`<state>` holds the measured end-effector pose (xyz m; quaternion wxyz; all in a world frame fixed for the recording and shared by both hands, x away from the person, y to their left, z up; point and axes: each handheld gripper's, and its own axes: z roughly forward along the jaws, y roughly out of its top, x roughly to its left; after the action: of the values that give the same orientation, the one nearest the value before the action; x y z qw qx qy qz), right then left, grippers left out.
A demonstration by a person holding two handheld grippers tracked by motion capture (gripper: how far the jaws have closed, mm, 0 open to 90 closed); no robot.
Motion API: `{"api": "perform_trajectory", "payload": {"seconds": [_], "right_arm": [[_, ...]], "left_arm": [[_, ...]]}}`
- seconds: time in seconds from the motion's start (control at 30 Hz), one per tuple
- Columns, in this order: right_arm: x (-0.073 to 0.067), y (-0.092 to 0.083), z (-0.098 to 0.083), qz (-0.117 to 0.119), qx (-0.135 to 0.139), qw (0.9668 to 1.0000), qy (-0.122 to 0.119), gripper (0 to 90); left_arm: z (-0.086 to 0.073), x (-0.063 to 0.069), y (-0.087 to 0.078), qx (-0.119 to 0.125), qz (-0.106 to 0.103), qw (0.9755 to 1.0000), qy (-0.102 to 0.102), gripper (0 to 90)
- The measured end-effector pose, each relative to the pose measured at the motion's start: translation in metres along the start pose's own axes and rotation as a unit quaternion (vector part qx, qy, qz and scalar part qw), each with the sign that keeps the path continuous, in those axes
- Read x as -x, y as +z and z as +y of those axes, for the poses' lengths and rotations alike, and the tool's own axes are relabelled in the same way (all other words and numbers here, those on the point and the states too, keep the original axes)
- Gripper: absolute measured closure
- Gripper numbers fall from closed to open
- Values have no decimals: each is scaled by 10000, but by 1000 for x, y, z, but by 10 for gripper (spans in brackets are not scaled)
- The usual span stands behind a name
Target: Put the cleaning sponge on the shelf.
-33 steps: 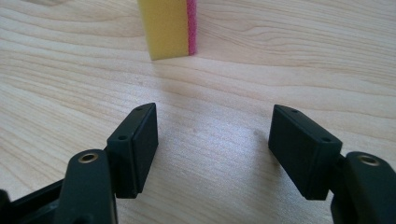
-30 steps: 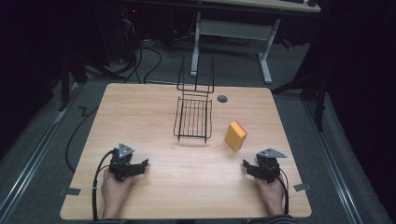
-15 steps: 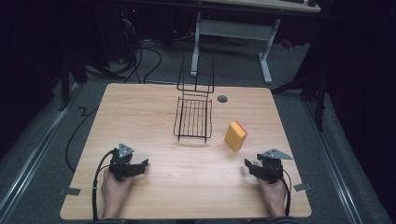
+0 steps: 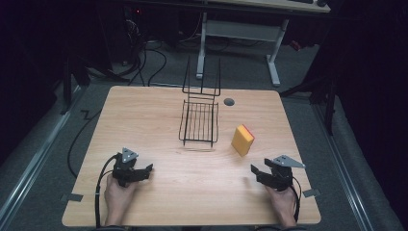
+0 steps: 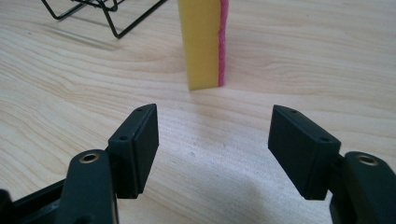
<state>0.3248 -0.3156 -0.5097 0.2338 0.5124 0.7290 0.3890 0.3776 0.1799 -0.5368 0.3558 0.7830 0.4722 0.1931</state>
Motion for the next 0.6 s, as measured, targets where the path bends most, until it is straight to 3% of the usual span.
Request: {"api": "perform_trajectory", "payload": {"seconds": [0.6], "right_arm": [[-9,-1,16,86,103,9999,-80,323]], "left_arm": [[0,0,0,-3,-19,10000,-13,211]]}}
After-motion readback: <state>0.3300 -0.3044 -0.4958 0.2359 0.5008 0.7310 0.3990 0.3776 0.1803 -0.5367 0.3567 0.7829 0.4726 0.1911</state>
